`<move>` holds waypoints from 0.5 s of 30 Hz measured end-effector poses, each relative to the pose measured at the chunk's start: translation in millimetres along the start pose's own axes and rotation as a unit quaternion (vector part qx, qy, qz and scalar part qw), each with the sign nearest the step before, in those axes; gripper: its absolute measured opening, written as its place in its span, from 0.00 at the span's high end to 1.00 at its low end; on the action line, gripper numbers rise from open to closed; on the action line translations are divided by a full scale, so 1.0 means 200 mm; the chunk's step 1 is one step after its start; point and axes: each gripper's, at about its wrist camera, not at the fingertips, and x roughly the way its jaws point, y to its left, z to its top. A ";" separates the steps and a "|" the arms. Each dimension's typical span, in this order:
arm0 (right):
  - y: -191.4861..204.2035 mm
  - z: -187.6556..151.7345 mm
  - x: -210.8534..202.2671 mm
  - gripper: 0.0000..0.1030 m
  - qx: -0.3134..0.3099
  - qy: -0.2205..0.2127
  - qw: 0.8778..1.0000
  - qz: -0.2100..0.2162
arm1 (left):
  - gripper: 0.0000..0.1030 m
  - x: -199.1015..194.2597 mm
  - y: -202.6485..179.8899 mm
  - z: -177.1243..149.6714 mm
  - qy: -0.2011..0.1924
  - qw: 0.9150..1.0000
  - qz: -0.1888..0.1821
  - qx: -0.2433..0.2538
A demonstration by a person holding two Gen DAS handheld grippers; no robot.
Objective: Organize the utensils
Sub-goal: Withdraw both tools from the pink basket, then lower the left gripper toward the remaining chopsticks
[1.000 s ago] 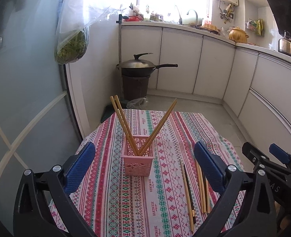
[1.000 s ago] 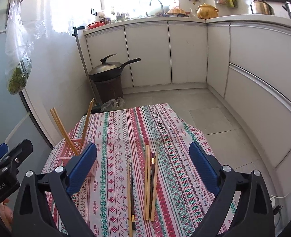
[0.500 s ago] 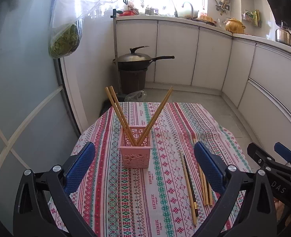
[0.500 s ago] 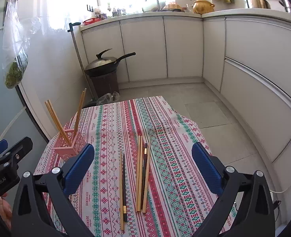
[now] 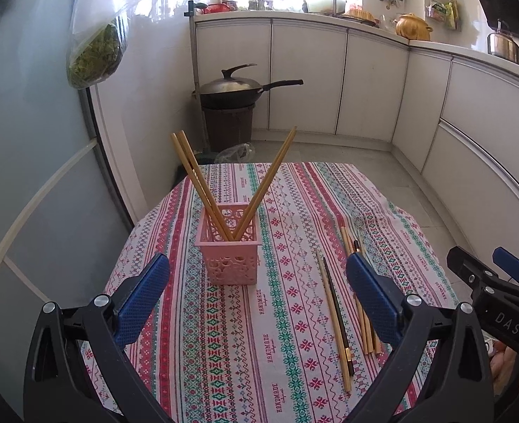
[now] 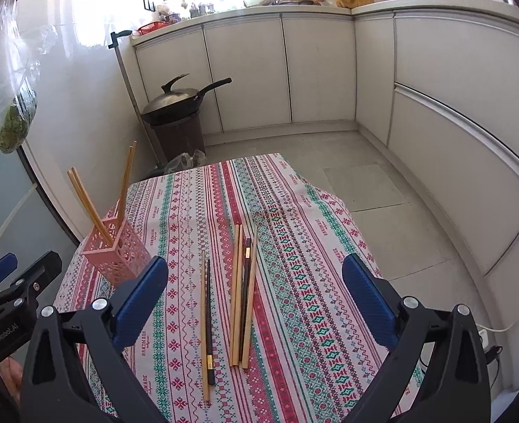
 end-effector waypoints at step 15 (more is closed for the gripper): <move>-0.34 -0.07 0.16 0.07 0.100 0.089 0.991 -0.017 | 0.07 0.55 -0.19 -0.25 0.273 0.959 -0.076 0.007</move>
